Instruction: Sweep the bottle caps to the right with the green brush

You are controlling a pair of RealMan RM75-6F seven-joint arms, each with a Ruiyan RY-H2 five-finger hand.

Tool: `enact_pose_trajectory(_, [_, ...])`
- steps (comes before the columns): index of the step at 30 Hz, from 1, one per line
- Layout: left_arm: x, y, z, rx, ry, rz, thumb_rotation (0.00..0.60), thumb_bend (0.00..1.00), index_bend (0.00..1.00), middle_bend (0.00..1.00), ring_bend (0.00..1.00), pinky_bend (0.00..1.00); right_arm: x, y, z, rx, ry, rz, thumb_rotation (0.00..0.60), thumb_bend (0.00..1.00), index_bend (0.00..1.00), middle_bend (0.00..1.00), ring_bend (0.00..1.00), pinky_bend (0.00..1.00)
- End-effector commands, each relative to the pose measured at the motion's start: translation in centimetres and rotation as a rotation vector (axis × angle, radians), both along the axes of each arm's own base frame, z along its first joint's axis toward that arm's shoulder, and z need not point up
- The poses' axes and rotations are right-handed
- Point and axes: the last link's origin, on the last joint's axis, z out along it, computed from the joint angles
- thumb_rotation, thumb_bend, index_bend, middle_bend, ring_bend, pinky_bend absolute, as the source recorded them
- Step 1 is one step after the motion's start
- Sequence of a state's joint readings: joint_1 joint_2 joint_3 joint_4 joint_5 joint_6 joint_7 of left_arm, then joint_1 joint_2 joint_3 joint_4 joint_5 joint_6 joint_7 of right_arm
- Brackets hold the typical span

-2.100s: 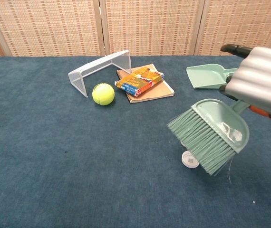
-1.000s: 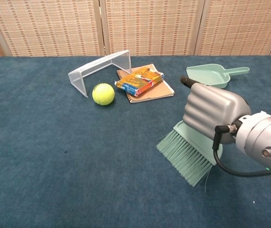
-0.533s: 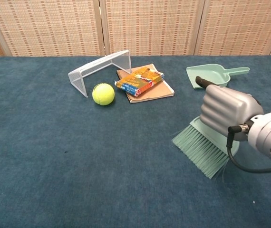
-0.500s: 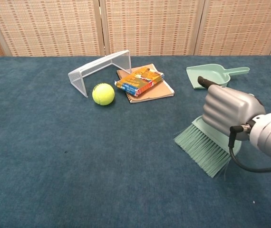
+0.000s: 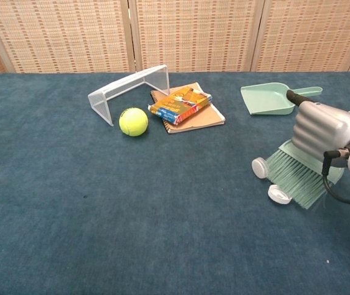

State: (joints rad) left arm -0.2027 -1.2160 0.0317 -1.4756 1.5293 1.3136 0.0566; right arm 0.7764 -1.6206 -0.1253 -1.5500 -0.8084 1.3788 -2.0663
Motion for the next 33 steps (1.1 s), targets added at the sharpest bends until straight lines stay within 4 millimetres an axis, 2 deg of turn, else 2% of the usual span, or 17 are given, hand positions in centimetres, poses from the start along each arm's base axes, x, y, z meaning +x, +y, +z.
enact_pose_trajectory(1, [0.0, 0.1, 0.0, 0.001, 0.001, 0.002, 0.6, 0.46, 0.0, 0.0, 0.0, 0.07, -0.3, -0.2, 0.2, -0.009, 0.015, 0.006, 0.6, 0.68, 0.91, 0.86, 0.58, 0.0])
enact_pose_trajectory(12, [0.2, 0.1, -0.1, -0.001, 0.002, 0.001, 0.6, 0.46, 0.0, 0.0, 0.0, 0.07, -2.3, -0.8, 2.3, -0.105, 0.145, 0.075, 0.6, 0.68, 0.91, 0.86, 0.58, 0.0])
enact_pose_trajectory(16, [0.2, 0.1, -0.1, -0.002, 0.003, 0.001, 0.6, 0.46, 0.0, 0.0, 0.0, 0.07, -3.2, -1.2, 3.9, -0.153, 0.203, 0.098, 0.6, 0.68, 0.91, 0.86, 0.58, 0.0])
enact_pose_trajectory(21, [0.1, 0.1, -0.2, -0.006, 0.008, 0.002, 0.6, 0.46, 0.0, 0.0, 0.0, 0.07, -4.2, -1.6, 6.1, -0.204, 0.192, 0.077, 0.6, 0.68, 0.91, 0.86, 0.59, 0.0])
enact_pose_trajectory(25, [0.1, 0.0, -0.3, -0.011, 0.008, -0.002, 0.6, 0.46, 0.0, 0.0, 0.0, 0.07, -3.7, -2.1, 7.6, -0.194, 0.023, 0.074, 0.6, 0.68, 0.91, 0.86, 0.59, 0.0])
enact_pose_trajectory(28, [0.3, 0.1, -0.5, -0.01, 0.007, -0.003, 0.6, 0.46, 0.0, 0.0, 0.0, 0.07, -2.3, -2.3, 8.7, -0.2, -0.173, 0.073, 0.6, 0.68, 0.91, 0.86, 0.59, 0.0])
enact_pose_trajectory(33, [0.4, 0.1, -0.6, -0.014, 0.007, -0.006, 0.6, 0.46, 0.0, 0.0, 0.0, 0.07, 0.5, -1.7, 9.4, -0.169, -0.329, 0.1, 0.6, 0.68, 0.91, 0.86, 0.59, 0.0])
